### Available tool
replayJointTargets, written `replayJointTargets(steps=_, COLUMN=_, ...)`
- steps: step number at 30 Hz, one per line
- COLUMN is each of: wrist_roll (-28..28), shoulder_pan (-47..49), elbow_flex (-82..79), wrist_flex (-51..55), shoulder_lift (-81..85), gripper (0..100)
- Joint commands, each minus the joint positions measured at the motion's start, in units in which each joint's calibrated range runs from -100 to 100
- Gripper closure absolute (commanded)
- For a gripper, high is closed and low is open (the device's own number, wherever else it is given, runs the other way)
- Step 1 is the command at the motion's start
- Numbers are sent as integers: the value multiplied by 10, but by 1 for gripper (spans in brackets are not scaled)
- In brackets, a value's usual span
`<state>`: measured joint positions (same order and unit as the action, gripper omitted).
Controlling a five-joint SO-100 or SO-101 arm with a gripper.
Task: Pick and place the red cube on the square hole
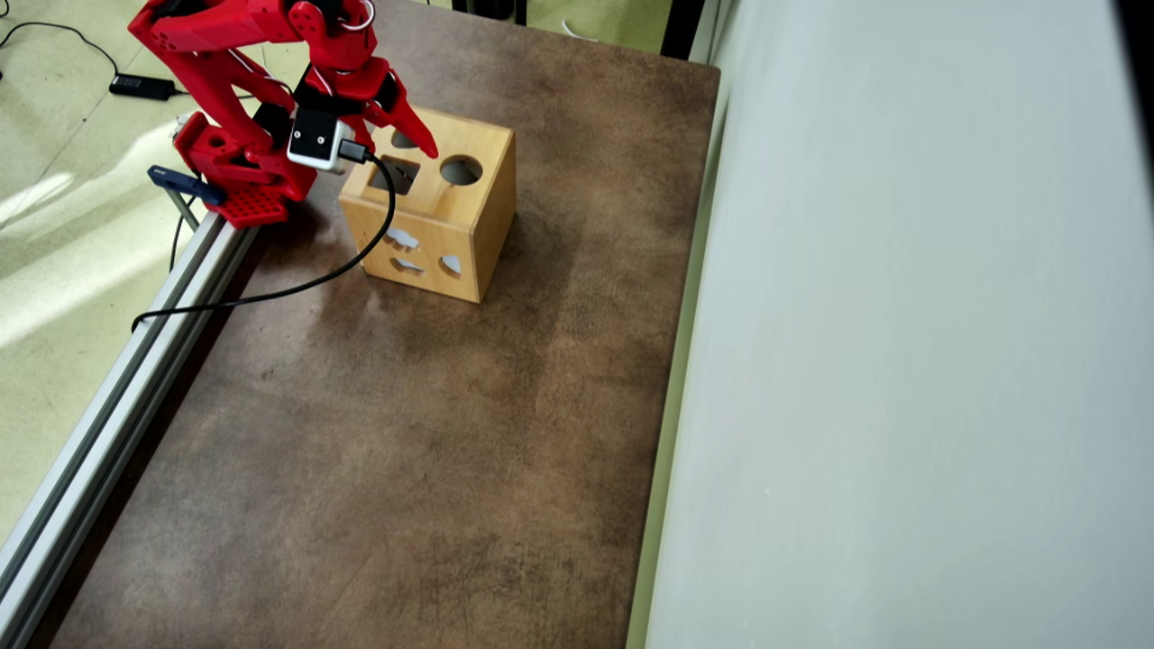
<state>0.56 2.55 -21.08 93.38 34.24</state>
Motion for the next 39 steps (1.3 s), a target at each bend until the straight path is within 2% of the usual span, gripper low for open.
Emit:
replayJointTargets(steps=1, wrist_roll=2, shoulder_pan=0, elbow_flex=13, wrist_flex=3, shoulder_lift=45, gripper=65)
replayJointTargets(steps=39, wrist_roll=4, shoulder_pan=-15, elbow_flex=8, wrist_flex=4, shoulder_lift=84, gripper=65)
